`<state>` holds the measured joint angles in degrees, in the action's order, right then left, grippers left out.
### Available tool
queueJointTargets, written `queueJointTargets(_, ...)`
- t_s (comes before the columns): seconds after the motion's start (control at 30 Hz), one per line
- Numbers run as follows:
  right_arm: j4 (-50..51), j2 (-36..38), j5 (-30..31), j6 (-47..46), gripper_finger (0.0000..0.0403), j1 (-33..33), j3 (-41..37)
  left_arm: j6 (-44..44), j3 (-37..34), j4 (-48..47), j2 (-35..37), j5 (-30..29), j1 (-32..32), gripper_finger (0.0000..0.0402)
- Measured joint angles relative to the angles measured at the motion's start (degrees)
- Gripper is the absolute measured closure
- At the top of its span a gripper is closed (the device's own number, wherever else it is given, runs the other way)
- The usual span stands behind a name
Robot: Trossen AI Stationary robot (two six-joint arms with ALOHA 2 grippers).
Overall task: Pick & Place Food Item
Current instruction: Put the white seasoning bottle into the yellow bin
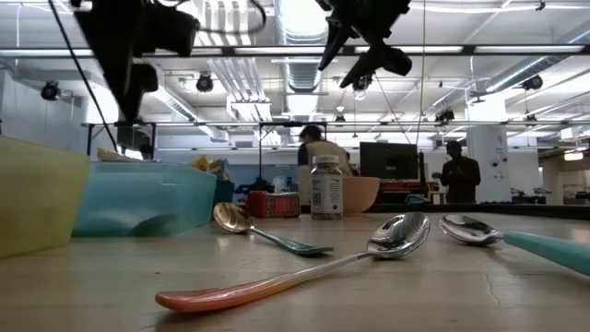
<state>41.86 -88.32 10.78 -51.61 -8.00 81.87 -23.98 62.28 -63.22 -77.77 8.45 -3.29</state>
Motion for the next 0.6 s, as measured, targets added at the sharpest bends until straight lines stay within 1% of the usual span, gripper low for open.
queueJointTargets(0.17, 0.4, -2.0, -4.8, 2.3, 0.0181, -3.4, 0.0, -5.2, 0.1, 6.2, 6.8, -4.2, 0.0, 0.009)
queueJointTargets(0.27, 0.8, -3.8, -5.2, 3.8, 0.0181, -4.4, 0.0, -7.5, 0.0, 10.3, 9.6, -6.1, 0.0, 0.009)
queueJointTargets(0.33, 0.8, -4.9, -4.2, 4.5, 0.0181, -4.5, 0.0, -8.1, 0.0, 12.3, 11.1, -7.2, 0.0, 0.009)
queueJointTargets(0.4, 0.8, -6.0, -1.9, 5.2, 0.0181, -4.4, 0.0, -8.8, 0.0, 13.9, 12.1, -8.1, 0.0, 0.009)
queueJointTargets(0.5, 0.8, -7.5, 2.7, 5.6, 0.0181, -4.4, 0.1, -9.1, 0.0, 14.2, 13.1, -8.9, 0.0, 0.009)
queueJointTargets(0.6, 0.0, -9.4, 4.2, 5.4, 0.0181, -5.1, 0.1, -9.1, 0.0, 14.1, 13.2, -9.1, 0.0, 0.0089)
